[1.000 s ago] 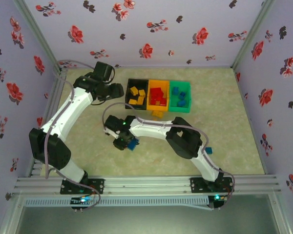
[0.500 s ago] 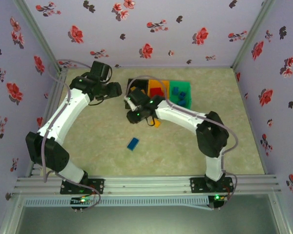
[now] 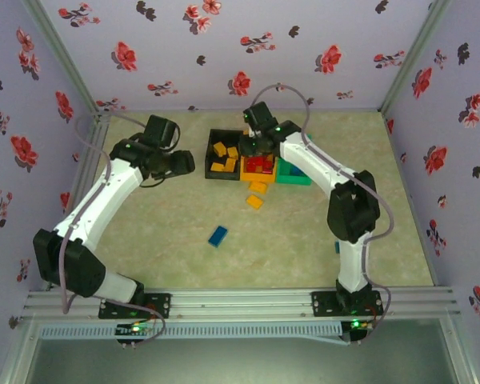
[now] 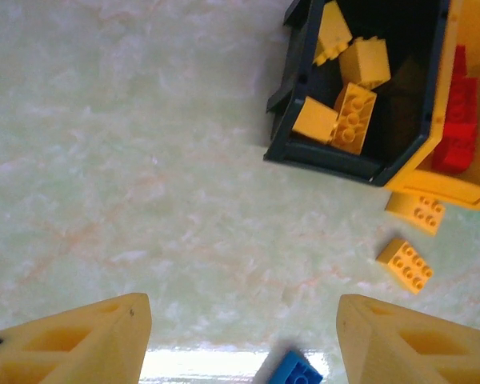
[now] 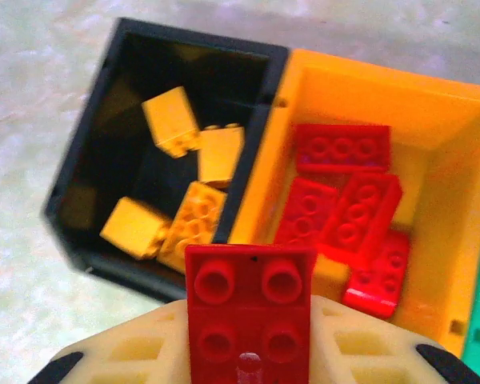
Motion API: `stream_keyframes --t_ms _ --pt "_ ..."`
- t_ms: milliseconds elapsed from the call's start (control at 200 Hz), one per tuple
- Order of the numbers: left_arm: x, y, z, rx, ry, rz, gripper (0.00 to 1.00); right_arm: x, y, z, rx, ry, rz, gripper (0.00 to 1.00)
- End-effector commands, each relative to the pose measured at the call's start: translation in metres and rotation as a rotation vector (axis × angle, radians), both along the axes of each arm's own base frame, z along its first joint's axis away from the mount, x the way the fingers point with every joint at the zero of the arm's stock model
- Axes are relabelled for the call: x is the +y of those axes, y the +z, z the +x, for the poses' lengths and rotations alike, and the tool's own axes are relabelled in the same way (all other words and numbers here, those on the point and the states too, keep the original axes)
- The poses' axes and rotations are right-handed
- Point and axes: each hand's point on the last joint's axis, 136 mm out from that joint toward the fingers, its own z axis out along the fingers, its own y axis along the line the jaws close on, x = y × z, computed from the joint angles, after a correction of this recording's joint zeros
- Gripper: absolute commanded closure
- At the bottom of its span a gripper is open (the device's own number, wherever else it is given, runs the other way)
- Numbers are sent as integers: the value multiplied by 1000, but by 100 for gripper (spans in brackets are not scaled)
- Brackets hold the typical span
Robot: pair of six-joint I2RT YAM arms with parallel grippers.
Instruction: Sort the legos into containers by color
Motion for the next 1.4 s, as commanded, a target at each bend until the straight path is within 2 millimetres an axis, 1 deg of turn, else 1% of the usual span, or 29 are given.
stream_keyframes --t_ms 0,50,85,100,160,185,230,275,395,585,705,900,990,1155,1395 --pt "-1 1 -13 -3 -2 -4 36 -14 -18 13 73 -71 -4 68" --pt "-2 -3 -17 4 -6 -4 36 -16 -21 19 82 -83 -5 67" --pt "-4 -4 -20 7 -7 -7 36 -16 -23 22 89 -84 -4 64" --pt "-5 -5 -21 9 -10 -7 36 -16 -21 23 87 -82 1 62" --pt "-9 -9 -26 18 -22 -8 36 -17 -25 26 106 -85 -5 47" --pt "-11 -10 -28 22 -28 -7 36 -17 -26 26 113 -85 -6 42" --pt "-16 -14 -33 31 -43 -4 35 -17 -26 26 120 -81 -8 38" --pt "-23 -19 -38 44 -63 -1 34 -18 -25 24 120 -81 -9 35" --pt "-36 -36 -52 84 -104 16 34 -24 -15 17 106 -88 -7 35" --pt "-57 -65 -75 160 -195 53 33 -36 3 -3 83 -107 17 34" --pt "-72 -82 -93 210 -281 70 33 -47 16 -16 63 -129 19 34" --pt "-99 -114 -121 310 -430 59 32 -67 26 -37 45 -178 22 33" --pt "-103 -125 -125 341 -447 78 32 -76 32 -46 33 -199 32 32" --pt "-105 -140 -126 375 -462 106 32 -90 39 -58 21 -227 38 30" --pt "-108 -164 -132 443 -509 150 32 -106 36 -70 29 -258 28 30"
